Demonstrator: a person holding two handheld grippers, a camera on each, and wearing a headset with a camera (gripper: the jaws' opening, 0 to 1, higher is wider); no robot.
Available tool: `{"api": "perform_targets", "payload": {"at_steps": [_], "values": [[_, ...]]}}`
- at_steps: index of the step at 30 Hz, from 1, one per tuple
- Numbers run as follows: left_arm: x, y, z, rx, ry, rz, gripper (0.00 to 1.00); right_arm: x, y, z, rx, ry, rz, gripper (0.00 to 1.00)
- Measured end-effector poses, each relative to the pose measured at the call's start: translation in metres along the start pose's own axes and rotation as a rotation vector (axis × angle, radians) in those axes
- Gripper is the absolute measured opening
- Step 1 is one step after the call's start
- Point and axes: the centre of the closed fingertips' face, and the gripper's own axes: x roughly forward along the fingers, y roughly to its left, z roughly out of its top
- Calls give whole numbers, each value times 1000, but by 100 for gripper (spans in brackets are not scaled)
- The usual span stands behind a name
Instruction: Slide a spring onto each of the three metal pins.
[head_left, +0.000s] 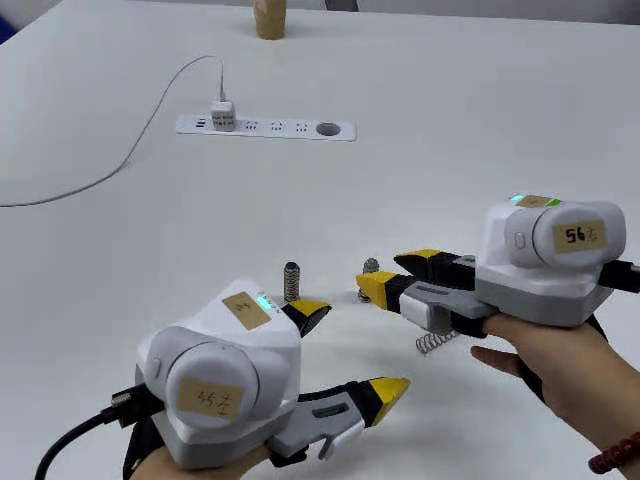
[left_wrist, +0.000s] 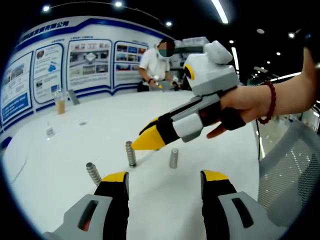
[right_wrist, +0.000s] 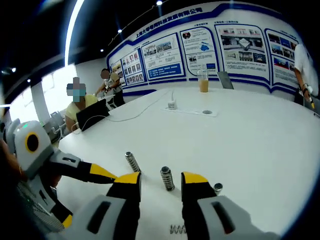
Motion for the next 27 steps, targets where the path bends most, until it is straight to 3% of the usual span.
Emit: {"api": "perform_targets", "payload": {"at_steps": [13,20,27], "values": [[5,-4,5,25,4,-10,58,-36,-16,5,-17,-5,-32,40],[18,-6,9,44,13,-15,55,-51,-27,0,-9,3,-53,41],[31,-6,6,55,41,-28,51,-62,-31,-9,2,6,-42,42]]}}
